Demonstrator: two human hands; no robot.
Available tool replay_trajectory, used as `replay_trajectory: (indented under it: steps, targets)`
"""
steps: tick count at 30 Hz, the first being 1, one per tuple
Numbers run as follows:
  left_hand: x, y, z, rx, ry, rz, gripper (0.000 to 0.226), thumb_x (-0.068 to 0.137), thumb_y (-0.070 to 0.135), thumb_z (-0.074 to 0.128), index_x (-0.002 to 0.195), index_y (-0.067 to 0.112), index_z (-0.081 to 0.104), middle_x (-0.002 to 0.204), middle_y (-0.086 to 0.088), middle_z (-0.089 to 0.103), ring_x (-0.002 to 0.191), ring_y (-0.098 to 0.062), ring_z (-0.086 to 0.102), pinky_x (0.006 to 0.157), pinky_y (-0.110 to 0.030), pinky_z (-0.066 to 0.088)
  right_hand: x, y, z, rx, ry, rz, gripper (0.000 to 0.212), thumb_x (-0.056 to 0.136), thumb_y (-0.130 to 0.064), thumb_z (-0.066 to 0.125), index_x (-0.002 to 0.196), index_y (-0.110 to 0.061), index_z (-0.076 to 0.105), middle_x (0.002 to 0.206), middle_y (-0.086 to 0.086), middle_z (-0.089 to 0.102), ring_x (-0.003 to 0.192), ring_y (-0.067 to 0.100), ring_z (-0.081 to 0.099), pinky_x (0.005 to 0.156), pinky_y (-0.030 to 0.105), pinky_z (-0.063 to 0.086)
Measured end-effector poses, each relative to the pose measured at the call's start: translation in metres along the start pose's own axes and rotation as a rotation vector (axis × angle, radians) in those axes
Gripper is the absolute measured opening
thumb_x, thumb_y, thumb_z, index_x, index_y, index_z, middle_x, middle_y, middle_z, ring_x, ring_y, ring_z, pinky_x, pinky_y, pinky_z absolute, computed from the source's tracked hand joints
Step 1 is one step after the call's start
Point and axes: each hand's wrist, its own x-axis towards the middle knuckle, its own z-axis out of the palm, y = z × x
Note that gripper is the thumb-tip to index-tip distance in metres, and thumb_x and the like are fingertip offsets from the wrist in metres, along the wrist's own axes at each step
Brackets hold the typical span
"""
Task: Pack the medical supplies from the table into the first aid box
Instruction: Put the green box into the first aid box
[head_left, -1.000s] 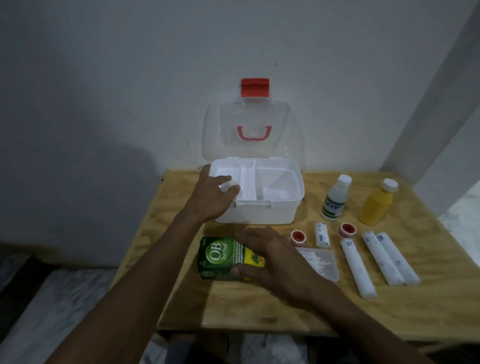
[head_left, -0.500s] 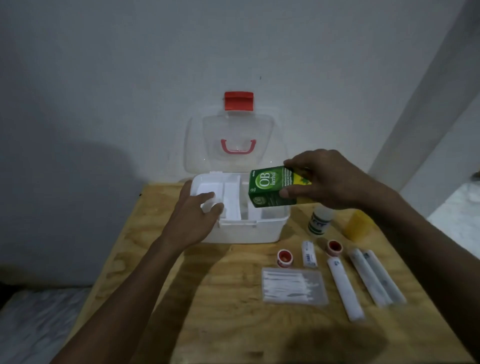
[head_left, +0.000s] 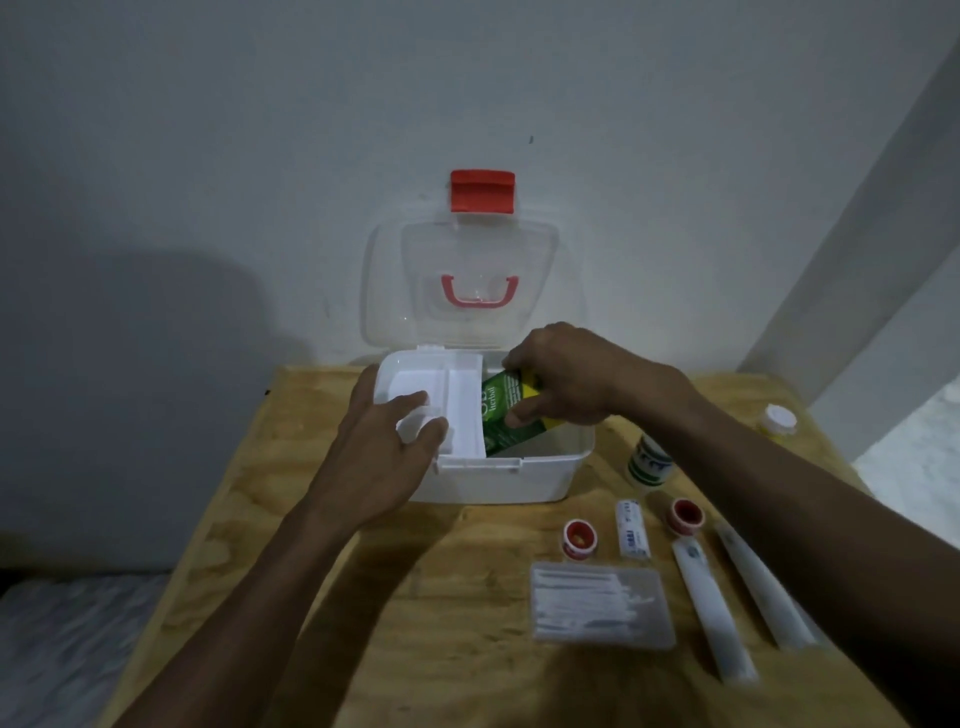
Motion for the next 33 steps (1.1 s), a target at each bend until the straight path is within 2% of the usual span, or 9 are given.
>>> replay_trajectory:
  steps: [2, 6, 8, 15, 18, 21, 23, 29, 33]
  targets:
    - [-0.001, 0.001, 0.000, -0.005, -0.004, -0.006, 0.050, 0.092, 0.049, 0.053, 0.134, 0.022, 0.057, 0.159, 0.005, 0.020, 0.140, -0.022, 0.033, 0.109, -0.033, 0.033, 0.004, 0.000, 0.006, 0.039, 0.004, -0.012, 0.045, 0.075, -0.049, 0.075, 0.106, -0.017, 0.069, 0.097, 0.002, 0.067, 0.083, 0.021, 0.059, 0.075, 0.042, 0.053]
    - [-0.003, 0.008, -0.001, -0.002, -0.020, -0.041, 0.050, 0.093, 0.048, 0.051, 0.137, 0.023, 0.053, 0.159, 0.006, 0.020, 0.139, -0.023, 0.034, 0.109, -0.038, 0.036, 0.009, 0.003, 0.023, 0.137, -0.010, -0.004, 0.057, 0.076, -0.048, 0.075, 0.123, -0.018, 0.064, 0.110, 0.002, 0.067, 0.089, 0.020, 0.060, 0.076, 0.036, 0.053]
    - [-0.003, 0.010, -0.001, 0.001, -0.026, -0.048, 0.050, 0.094, 0.047, 0.050, 0.138, 0.023, 0.052, 0.159, 0.006, 0.020, 0.139, -0.023, 0.034, 0.109, -0.038, 0.036, 0.009, 0.006, 0.029, 0.178, -0.020, -0.001, 0.058, 0.077, -0.048, 0.075, 0.126, -0.019, 0.063, 0.113, 0.003, 0.067, 0.090, 0.020, 0.061, 0.078, 0.039, 0.054]
    - [-0.002, 0.009, -0.002, 0.005, -0.024, -0.047, 0.050, 0.094, 0.047, 0.051, 0.137, 0.023, 0.053, 0.160, 0.006, 0.017, 0.140, -0.022, 0.033, 0.109, -0.037, 0.035, 0.011, 0.003, 0.037, 0.074, -0.111, -0.015, 0.051, 0.081, -0.035, 0.075, 0.128, -0.020, 0.062, 0.119, 0.002, 0.065, 0.099, 0.020, 0.061, 0.086, 0.039, 0.053]
    - [-0.001, 0.006, -0.001, -0.011, -0.027, -0.029, 0.050, 0.093, 0.048, 0.052, 0.136, 0.023, 0.053, 0.158, 0.006, 0.021, 0.136, -0.023, 0.037, 0.106, -0.039, 0.040, 0.010, 0.002, 0.034, 0.095, -0.134, -0.015, 0.043, 0.088, -0.027, 0.067, 0.129, -0.018, 0.061, 0.123, 0.005, 0.064, 0.103, 0.021, 0.060, 0.088, 0.037, 0.052]
    - [-0.001, 0.005, 0.000, -0.016, -0.022, -0.035, 0.050, 0.093, 0.047, 0.053, 0.136, 0.021, 0.054, 0.157, 0.005, 0.022, 0.136, -0.023, 0.037, 0.106, -0.039, 0.040, 0.011, 0.001, 0.029, 0.189, -0.133, 0.033, 0.041, 0.094, -0.015, 0.053, 0.135, -0.016, 0.055, 0.134, 0.007, 0.058, 0.114, 0.024, 0.057, 0.093, 0.036, 0.050]
    - [-0.001, 0.006, 0.000, -0.007, -0.020, -0.038, 0.050, 0.093, 0.046, 0.053, 0.136, 0.021, 0.054, 0.158, 0.005, 0.021, 0.138, -0.024, 0.035, 0.108, -0.039, 0.037, 0.014, -0.002, 0.028, 0.265, -0.109, 0.093, 0.044, 0.094, -0.010, 0.049, 0.137, -0.017, 0.049, 0.139, 0.009, 0.053, 0.118, 0.026, 0.054, 0.091, 0.035, 0.049]
    - [-0.001, 0.005, 0.000, -0.006, -0.017, -0.012, 0.050, 0.093, 0.048, 0.053, 0.135, 0.021, 0.055, 0.157, 0.003, 0.023, 0.137, -0.024, 0.037, 0.109, -0.039, 0.037, 0.009, -0.008, 0.039, 0.581, -0.042, 0.246, 0.052, 0.095, -0.014, 0.047, 0.143, -0.022, 0.029, 0.128, 0.013, 0.059, 0.104, 0.026, 0.060, 0.082, 0.037, 0.055]
    - [-0.001, 0.004, 0.001, -0.013, -0.013, -0.019, 0.050, 0.092, 0.047, 0.054, 0.135, 0.021, 0.055, 0.157, 0.003, 0.024, 0.136, -0.024, 0.038, 0.108, -0.040, 0.039, 0.002, -0.013, 0.044, 0.757, -0.045, 0.251, 0.059, 0.093, -0.014, 0.046, 0.144, -0.027, 0.021, 0.125, 0.013, 0.063, 0.105, 0.025, 0.062, 0.090, 0.039, 0.054]
